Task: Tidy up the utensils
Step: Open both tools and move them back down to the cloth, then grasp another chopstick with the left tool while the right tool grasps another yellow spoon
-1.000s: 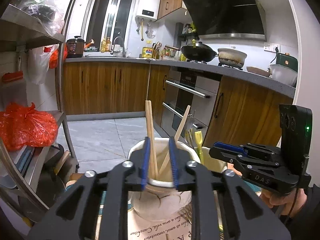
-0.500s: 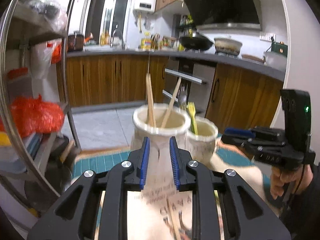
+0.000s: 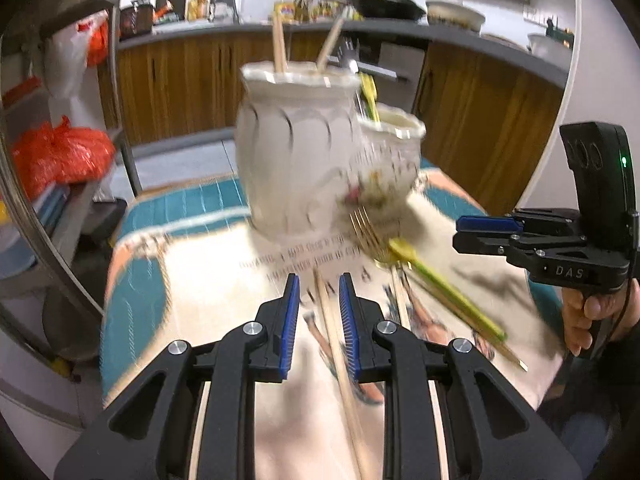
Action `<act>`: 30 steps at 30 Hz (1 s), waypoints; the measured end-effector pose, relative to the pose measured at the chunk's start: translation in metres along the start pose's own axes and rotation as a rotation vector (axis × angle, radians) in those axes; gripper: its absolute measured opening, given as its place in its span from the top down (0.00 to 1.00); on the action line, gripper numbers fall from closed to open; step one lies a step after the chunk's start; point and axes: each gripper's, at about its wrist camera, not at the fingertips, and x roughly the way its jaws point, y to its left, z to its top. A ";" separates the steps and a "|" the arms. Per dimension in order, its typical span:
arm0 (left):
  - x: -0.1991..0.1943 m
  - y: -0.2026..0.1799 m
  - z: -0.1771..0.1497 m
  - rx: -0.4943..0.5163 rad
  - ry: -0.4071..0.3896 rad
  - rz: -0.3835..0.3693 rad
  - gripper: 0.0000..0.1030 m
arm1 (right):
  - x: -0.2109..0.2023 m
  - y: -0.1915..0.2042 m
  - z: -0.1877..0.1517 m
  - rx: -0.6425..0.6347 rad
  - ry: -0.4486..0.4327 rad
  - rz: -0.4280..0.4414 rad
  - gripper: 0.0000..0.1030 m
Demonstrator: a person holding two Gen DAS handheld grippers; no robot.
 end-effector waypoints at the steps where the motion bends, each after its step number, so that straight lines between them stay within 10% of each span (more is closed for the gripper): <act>1: 0.002 -0.002 -0.003 0.000 0.014 -0.001 0.80 | 0.002 -0.001 -0.003 0.009 0.011 0.005 0.76; 18: 0.017 -0.012 -0.020 0.058 0.132 0.015 0.80 | 0.026 0.005 -0.007 -0.037 0.159 -0.001 0.80; 30: 0.022 -0.002 -0.008 0.125 0.271 -0.012 0.84 | 0.031 -0.008 0.015 -0.184 0.451 0.005 0.86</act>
